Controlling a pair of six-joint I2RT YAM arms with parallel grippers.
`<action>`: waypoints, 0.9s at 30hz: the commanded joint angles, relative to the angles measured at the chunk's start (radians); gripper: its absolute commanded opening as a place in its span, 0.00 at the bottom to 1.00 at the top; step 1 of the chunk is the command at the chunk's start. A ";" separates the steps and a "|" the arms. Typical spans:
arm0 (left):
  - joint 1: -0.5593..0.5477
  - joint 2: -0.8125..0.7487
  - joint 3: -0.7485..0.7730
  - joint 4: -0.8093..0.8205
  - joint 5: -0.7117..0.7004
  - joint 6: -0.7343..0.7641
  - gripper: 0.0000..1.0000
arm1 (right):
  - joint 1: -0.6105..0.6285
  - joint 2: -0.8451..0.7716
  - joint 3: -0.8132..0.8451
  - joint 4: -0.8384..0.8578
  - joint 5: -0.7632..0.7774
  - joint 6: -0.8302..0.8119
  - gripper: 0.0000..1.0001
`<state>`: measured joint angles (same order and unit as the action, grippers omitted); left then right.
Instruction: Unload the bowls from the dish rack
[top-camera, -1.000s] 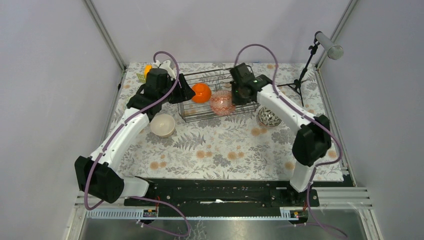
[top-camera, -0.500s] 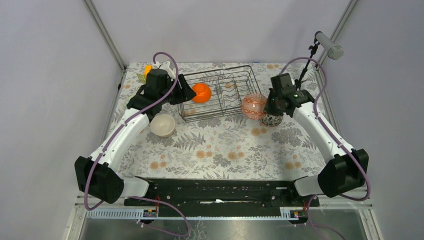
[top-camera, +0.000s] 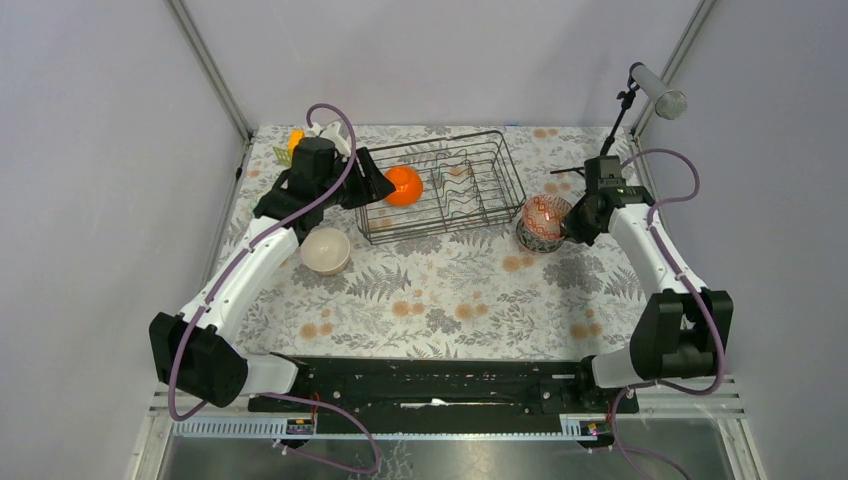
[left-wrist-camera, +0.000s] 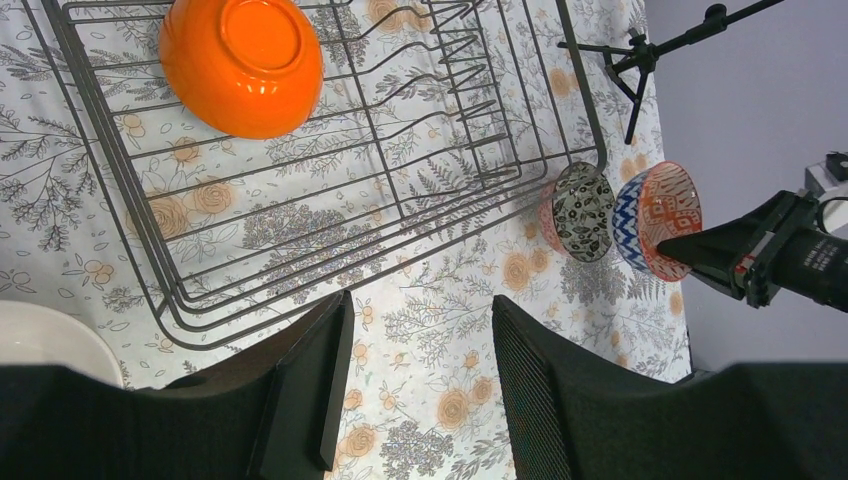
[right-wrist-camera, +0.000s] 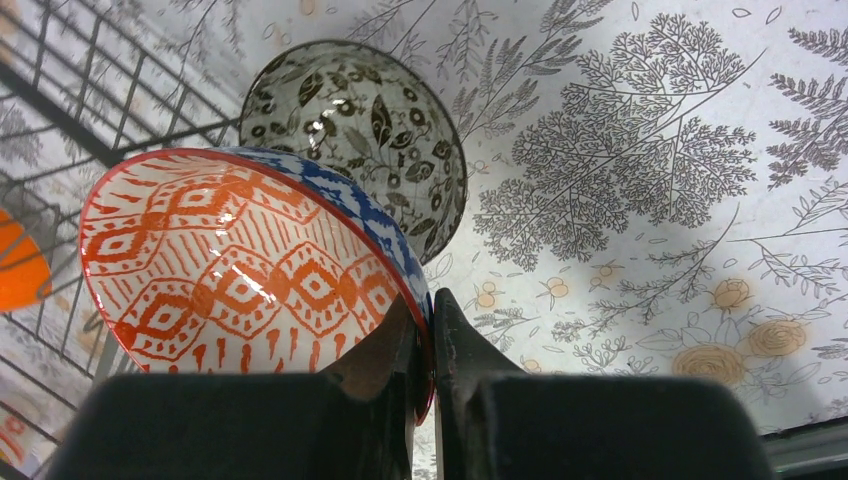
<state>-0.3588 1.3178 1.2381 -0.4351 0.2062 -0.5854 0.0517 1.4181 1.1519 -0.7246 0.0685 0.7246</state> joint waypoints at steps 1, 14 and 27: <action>0.002 -0.004 0.012 0.054 0.015 0.000 0.58 | -0.026 0.055 0.010 0.047 0.004 0.113 0.00; 0.003 0.006 0.040 0.028 -0.004 0.054 0.59 | -0.029 0.146 -0.035 0.144 0.045 0.150 0.01; 0.007 0.034 0.066 0.010 -0.001 0.079 0.59 | -0.029 0.186 -0.085 0.215 0.032 0.165 0.21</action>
<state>-0.3576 1.3518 1.2564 -0.4511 0.2092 -0.5278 0.0238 1.5890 1.0664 -0.5724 0.0971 0.8673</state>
